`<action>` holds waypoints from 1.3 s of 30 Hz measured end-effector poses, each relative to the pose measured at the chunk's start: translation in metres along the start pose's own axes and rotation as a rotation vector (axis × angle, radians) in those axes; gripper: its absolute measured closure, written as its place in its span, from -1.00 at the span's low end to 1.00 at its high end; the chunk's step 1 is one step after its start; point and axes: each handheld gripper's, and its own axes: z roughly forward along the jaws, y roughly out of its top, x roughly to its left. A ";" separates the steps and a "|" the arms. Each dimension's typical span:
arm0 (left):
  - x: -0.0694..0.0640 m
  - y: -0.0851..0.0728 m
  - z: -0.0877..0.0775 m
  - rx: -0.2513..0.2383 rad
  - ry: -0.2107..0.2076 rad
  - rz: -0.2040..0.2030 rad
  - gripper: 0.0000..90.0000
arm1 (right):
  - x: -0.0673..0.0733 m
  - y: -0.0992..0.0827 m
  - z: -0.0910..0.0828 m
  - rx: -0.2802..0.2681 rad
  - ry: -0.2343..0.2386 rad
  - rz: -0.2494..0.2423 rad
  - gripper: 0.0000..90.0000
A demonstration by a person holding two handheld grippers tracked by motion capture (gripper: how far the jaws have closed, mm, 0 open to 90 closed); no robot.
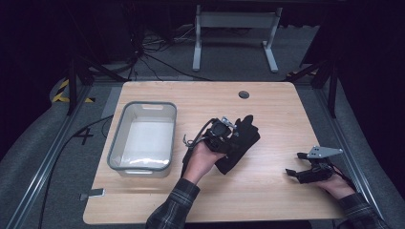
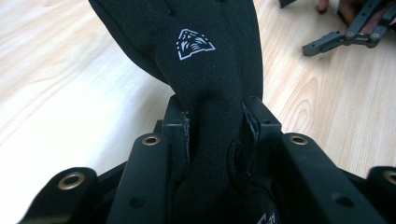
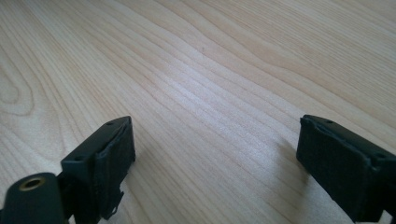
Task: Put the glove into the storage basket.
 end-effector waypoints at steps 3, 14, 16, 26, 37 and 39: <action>0.006 -0.003 -0.015 -0.010 0.025 -0.015 0.50 | 0.000 0.000 0.000 0.000 0.000 0.000 -0.73; 0.034 -0.021 -0.066 -0.063 0.122 -0.077 0.50 | 0.000 0.000 0.000 0.000 0.000 0.000 -0.73; 0.042 -0.027 -0.076 -0.068 0.144 -0.097 0.50 | 0.000 0.000 0.000 0.000 0.000 0.000 -0.73; 0.075 -0.057 -0.116 -0.104 0.233 -0.190 0.50 | 0.000 0.000 0.000 0.000 0.000 0.000 -0.73; 0.107 -0.095 -0.139 -0.080 0.325 -0.271 0.50 | 0.000 0.000 0.000 0.001 -0.001 -0.001 -0.73; 0.111 -0.099 -0.138 -0.064 0.330 -0.279 0.50 | 0.000 0.000 0.000 0.002 -0.002 0.000 -0.73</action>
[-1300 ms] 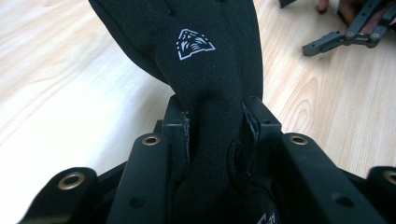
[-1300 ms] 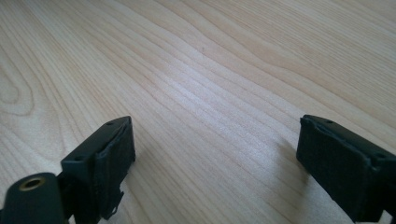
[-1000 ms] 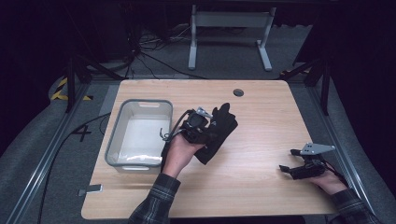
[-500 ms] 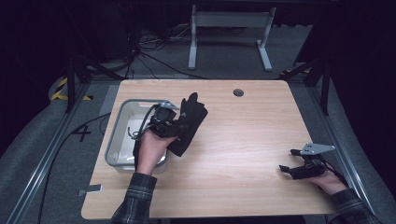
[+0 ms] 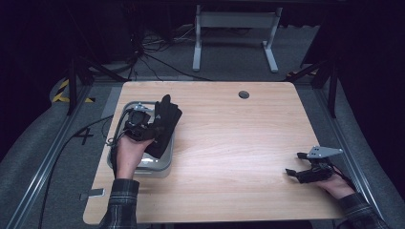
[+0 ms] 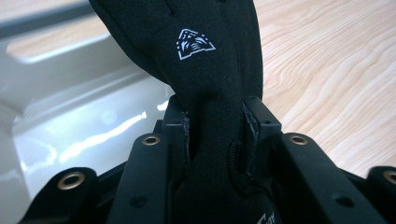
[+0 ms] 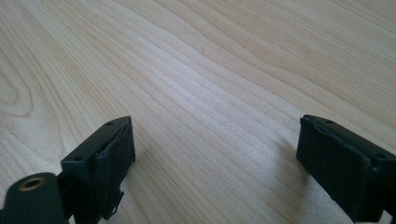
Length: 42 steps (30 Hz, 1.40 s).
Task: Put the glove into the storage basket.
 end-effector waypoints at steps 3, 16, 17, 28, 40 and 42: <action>0.007 -0.006 0.005 0.016 0.008 -0.015 0.49 | 0.000 0.000 0.000 0.000 0.000 0.000 -0.73; 0.022 -0.015 0.014 0.081 0.042 -0.043 0.48 | 0.000 0.000 0.000 0.000 0.000 0.001 -0.73; 0.022 -0.016 0.015 0.095 0.046 -0.040 0.48 | 0.000 0.000 0.000 0.000 0.000 0.001 -0.73; 0.028 -0.021 0.027 0.152 0.078 -0.064 -0.04 | 0.000 0.000 0.000 0.000 0.000 0.001 -0.73; 0.020 -0.012 0.008 0.056 0.107 -0.048 -0.52 | 0.000 0.000 0.000 0.000 0.000 0.001 -0.73; 0.011 -0.006 0.004 0.027 0.091 -0.032 -0.54 | 0.000 0.000 0.000 0.000 0.000 0.001 -0.73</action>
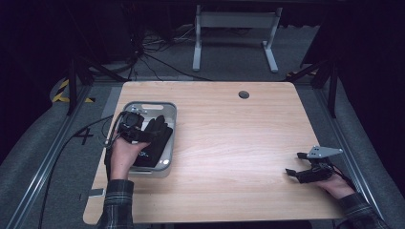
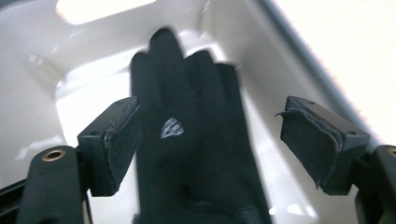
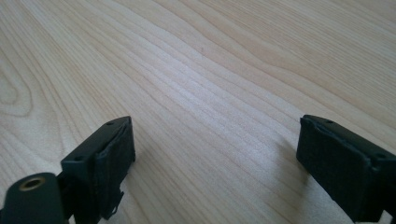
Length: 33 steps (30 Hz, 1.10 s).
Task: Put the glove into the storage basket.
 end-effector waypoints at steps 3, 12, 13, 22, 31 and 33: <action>-0.008 0.004 -0.002 -0.015 -0.013 0.015 -0.55 | 0.000 0.000 0.000 0.000 0.000 0.000 -0.73; -0.055 0.020 -0.005 -0.085 -0.093 0.085 -0.57 | 0.000 0.000 0.000 0.000 0.000 0.000 -0.73; -0.061 0.021 -0.004 -0.094 -0.102 0.088 -0.57 | 0.000 0.000 0.000 0.000 0.000 0.000 -0.74; -0.111 0.024 0.015 -0.116 -0.193 0.158 -0.58 | 0.000 0.000 0.000 0.000 0.000 0.000 -0.73; -0.158 0.018 0.041 -0.101 -0.232 0.250 -0.61 | 0.000 0.000 0.000 0.000 0.000 0.000 -0.73; -0.168 0.014 0.049 -0.100 -0.245 0.267 -0.61 | 0.000 0.000 0.000 0.000 0.000 0.000 -0.73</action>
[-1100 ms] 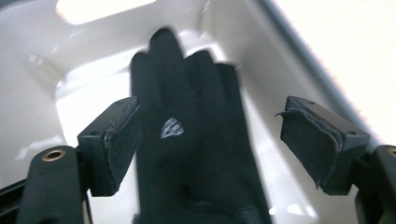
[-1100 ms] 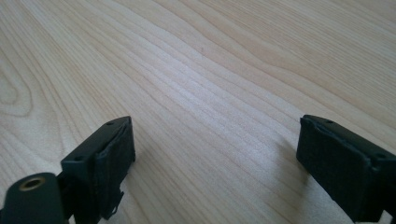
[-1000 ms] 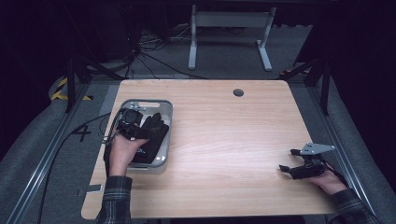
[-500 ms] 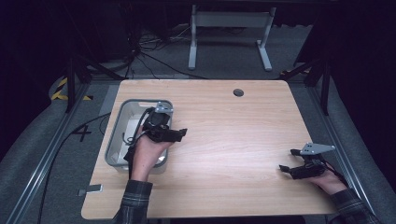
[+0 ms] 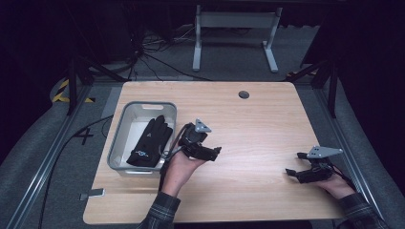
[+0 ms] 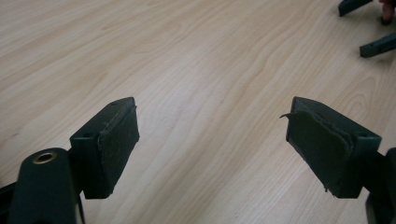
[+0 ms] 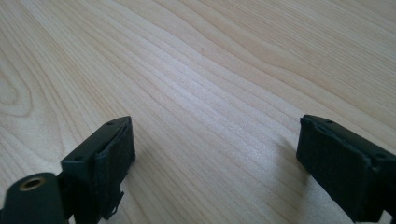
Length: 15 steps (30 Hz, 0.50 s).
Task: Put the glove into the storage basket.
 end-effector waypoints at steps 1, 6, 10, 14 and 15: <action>-0.003 -0.002 0.004 0.002 -0.005 0.002 -0.61 | 0.000 0.000 0.000 0.000 0.000 0.000 -0.73; -0.015 -0.012 0.025 0.031 -0.032 0.022 -0.62 | 0.000 0.000 0.000 0.000 0.000 0.001 -0.74; -0.025 -0.022 0.040 0.062 -0.054 0.038 -0.65 | 0.000 0.000 0.000 0.000 0.000 0.000 -0.74; -0.033 -0.030 0.053 0.100 -0.059 0.073 -0.67 | 0.000 0.000 0.000 0.000 0.000 0.000 -0.74; -0.035 -0.032 0.057 0.109 -0.067 0.086 -0.67 | 0.000 0.000 0.000 0.001 0.000 0.000 -0.74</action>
